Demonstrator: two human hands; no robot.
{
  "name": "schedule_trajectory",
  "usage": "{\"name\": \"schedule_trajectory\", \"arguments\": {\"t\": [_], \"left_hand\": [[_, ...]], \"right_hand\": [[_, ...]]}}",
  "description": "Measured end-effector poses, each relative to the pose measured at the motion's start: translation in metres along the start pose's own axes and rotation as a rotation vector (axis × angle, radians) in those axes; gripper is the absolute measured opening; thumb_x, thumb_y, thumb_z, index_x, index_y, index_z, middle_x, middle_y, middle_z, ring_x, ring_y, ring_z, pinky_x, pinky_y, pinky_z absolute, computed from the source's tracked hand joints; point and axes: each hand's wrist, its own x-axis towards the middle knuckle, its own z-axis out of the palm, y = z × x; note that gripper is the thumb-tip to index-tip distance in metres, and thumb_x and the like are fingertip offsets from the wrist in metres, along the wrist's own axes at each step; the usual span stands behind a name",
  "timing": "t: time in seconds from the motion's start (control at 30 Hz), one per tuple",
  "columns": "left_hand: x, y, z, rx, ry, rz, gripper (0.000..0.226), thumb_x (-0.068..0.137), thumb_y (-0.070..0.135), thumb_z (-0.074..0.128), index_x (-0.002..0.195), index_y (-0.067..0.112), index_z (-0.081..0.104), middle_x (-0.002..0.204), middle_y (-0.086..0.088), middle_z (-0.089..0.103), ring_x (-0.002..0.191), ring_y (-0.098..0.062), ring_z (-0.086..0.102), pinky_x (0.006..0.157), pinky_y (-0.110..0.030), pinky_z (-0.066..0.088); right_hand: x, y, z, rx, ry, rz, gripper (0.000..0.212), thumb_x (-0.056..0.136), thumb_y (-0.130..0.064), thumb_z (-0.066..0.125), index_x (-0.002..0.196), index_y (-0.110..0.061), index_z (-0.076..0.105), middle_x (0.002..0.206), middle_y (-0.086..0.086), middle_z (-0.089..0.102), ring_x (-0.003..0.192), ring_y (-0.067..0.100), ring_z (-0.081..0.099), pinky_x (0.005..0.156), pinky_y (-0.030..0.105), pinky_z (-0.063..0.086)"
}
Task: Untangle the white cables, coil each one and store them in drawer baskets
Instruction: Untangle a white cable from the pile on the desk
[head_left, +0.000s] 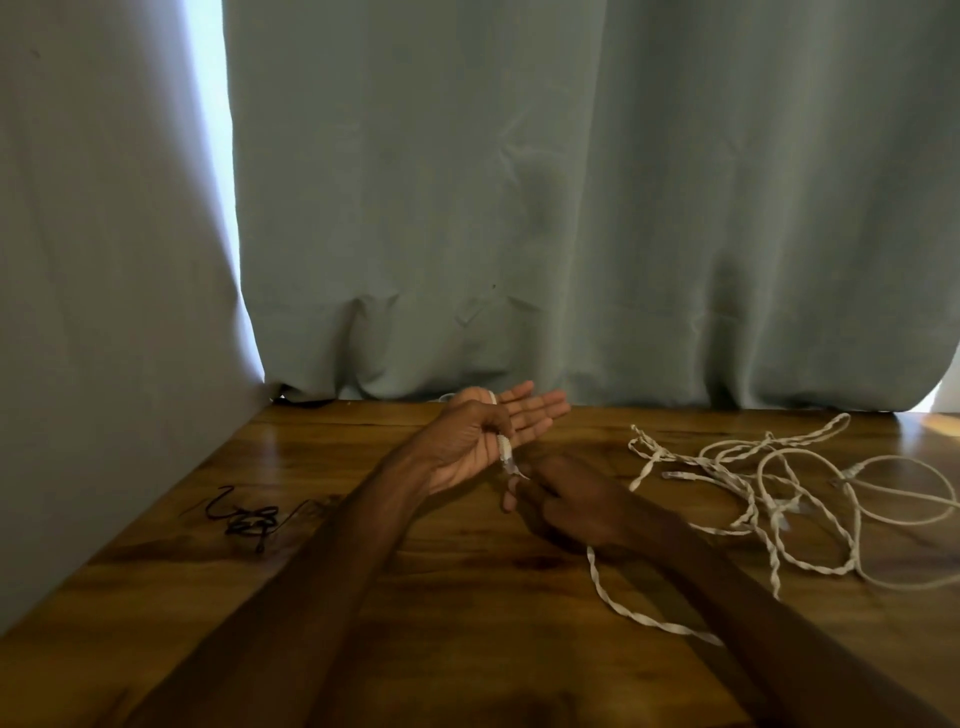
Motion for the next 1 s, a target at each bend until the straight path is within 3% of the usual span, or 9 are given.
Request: {"name": "schedule_trajectory", "arguments": {"t": [0.23, 0.4, 0.53, 0.67, 0.73, 0.8, 0.9, 1.0], "left_hand": [[0.007, -0.007, -0.001, 0.242, 0.142, -0.048, 0.068, 0.086, -0.029, 0.02, 0.15, -0.006, 0.032, 0.15, -0.031, 0.046, 0.14, -0.04, 0.048, 0.113, -0.039, 0.044], [0.015, -0.008, -0.019, 0.397, 0.276, 0.016, 0.068, 0.09, -0.028, 0.03, 0.154, -0.006, 0.028, 0.155, -0.026, 0.043, 0.14, -0.037, 0.049, 0.115, -0.038, 0.044], [0.016, -0.006, -0.03, 0.473, 0.374, 0.065, 0.068, 0.091, -0.026, 0.032, 0.155, -0.004, 0.026, 0.151, -0.022, 0.05, 0.131, -0.034, 0.058, 0.104, -0.034, 0.051], [0.012, -0.017, -0.026, 0.693, 0.297, -0.01, 0.053, 0.097, -0.015, 0.04, 0.148, -0.001, 0.033, 0.107, -0.011, 0.075, 0.091, -0.023, 0.073, 0.076, -0.028, 0.057], [0.01, -0.02, -0.019, 0.821, 0.2, -0.023, 0.039, 0.1, -0.007, 0.04, 0.139, -0.005, 0.046, 0.084, -0.006, 0.074, 0.069, -0.017, 0.068, 0.061, -0.028, 0.054], [0.007, -0.02, -0.008, 0.866, 0.119, -0.012, 0.025, 0.103, 0.001, 0.04, 0.114, 0.002, 0.063, 0.074, -0.004, 0.067, 0.05, -0.01, 0.056, 0.047, -0.023, 0.043], [0.003, -0.022, 0.008, 0.784, 0.127, -0.044, 0.04, 0.112, 0.026, 0.035, 0.095, 0.016, 0.069, 0.057, -0.001, 0.048, 0.038, -0.007, 0.034, 0.038, -0.017, 0.024], [0.004, -0.027, 0.016, 0.565, 0.057, -0.182, 0.067, 0.11, 0.05, 0.027, 0.084, 0.016, 0.078, 0.047, 0.004, 0.032, 0.034, -0.004, 0.025, 0.036, -0.015, 0.018]], "right_hand": [[-0.004, 0.002, -0.007, -0.04, -0.054, -0.019, 0.022, 0.097, -0.031, 0.059, 0.081, -0.037, 0.073, 0.077, -0.011, 0.069, 0.065, 0.0, 0.056, 0.071, 0.027, 0.043], [-0.01, -0.002, -0.018, -0.069, -0.062, -0.066, 0.032, 0.097, -0.034, 0.055, 0.069, -0.043, 0.068, 0.066, -0.023, 0.065, 0.066, 0.003, 0.06, 0.063, 0.026, 0.04], [-0.014, -0.01, -0.026, -0.093, -0.007, -0.147, 0.025, 0.09, -0.036, 0.053, 0.07, -0.045, 0.065, 0.066, -0.02, 0.065, 0.065, 0.006, 0.06, 0.061, 0.032, 0.045], [-0.014, -0.006, -0.032, -0.086, 0.131, -0.246, 0.024, 0.09, -0.031, 0.053, 0.081, -0.028, 0.074, 0.067, -0.009, 0.067, 0.06, 0.01, 0.059, 0.057, 0.033, 0.044], [-0.014, 0.002, -0.036, -0.081, 0.234, -0.274, 0.025, 0.094, -0.031, 0.052, 0.082, -0.026, 0.073, 0.063, -0.009, 0.062, 0.057, 0.009, 0.055, 0.055, 0.033, 0.04], [-0.013, 0.009, -0.039, -0.108, 0.333, -0.275, 0.027, 0.098, -0.033, 0.049, 0.084, -0.025, 0.071, 0.065, -0.01, 0.062, 0.057, 0.008, 0.055, 0.055, 0.031, 0.037], [-0.011, 0.017, -0.039, -0.225, 0.517, -0.298, 0.029, 0.102, -0.035, 0.048, 0.094, -0.022, 0.072, 0.08, -0.007, 0.071, 0.068, 0.013, 0.063, 0.058, 0.03, 0.043], [-0.01, 0.027, -0.045, -0.324, 0.662, -0.303, 0.032, 0.103, -0.039, 0.049, 0.104, -0.022, 0.075, 0.095, -0.005, 0.077, 0.078, 0.014, 0.07, 0.061, 0.035, 0.055]]}}
